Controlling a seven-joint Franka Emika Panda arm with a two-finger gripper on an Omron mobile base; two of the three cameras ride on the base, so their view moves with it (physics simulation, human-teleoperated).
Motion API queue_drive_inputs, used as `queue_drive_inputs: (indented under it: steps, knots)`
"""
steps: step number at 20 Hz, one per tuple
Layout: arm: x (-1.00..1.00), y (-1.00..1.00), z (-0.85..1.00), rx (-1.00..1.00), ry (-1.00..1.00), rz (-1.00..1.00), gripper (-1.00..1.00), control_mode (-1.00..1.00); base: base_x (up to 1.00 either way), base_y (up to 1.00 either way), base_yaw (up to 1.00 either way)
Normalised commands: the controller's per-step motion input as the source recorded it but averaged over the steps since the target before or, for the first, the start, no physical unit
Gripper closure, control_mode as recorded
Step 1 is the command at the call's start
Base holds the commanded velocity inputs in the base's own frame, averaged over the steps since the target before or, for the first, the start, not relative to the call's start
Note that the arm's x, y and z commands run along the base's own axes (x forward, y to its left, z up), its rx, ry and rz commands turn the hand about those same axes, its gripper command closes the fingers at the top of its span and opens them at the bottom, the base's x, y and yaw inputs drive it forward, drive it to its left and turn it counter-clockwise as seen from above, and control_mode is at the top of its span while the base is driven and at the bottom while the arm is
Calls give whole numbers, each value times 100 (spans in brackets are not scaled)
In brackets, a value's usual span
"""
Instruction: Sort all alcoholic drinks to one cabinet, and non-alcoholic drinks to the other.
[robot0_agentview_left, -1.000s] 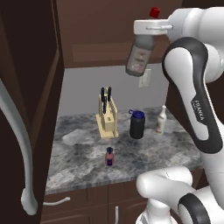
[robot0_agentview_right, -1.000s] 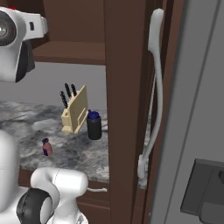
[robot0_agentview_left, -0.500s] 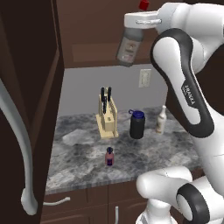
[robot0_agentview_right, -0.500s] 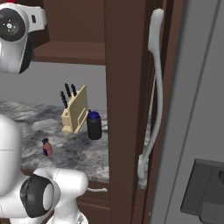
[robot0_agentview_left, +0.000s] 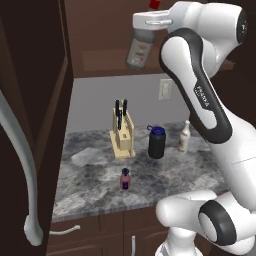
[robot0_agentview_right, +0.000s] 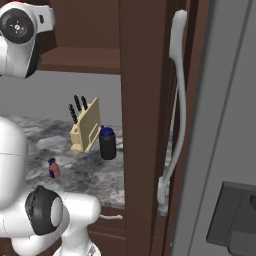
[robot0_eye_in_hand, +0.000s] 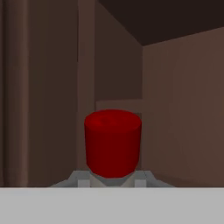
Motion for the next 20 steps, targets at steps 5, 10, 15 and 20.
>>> queue_drive_inputs:
  steps: [5,10,15,20]
  knots:
    - [33,0,0,-1,0,0,100,-100,0,0,0]
    - [31,0,0,-2,0,0,100,-100,0,0,0]
    - [29,2,0,-4,0,0,100,-100,0,0,0]
    - [17,0,0,-3,0,0,100,-100,0,0,0]
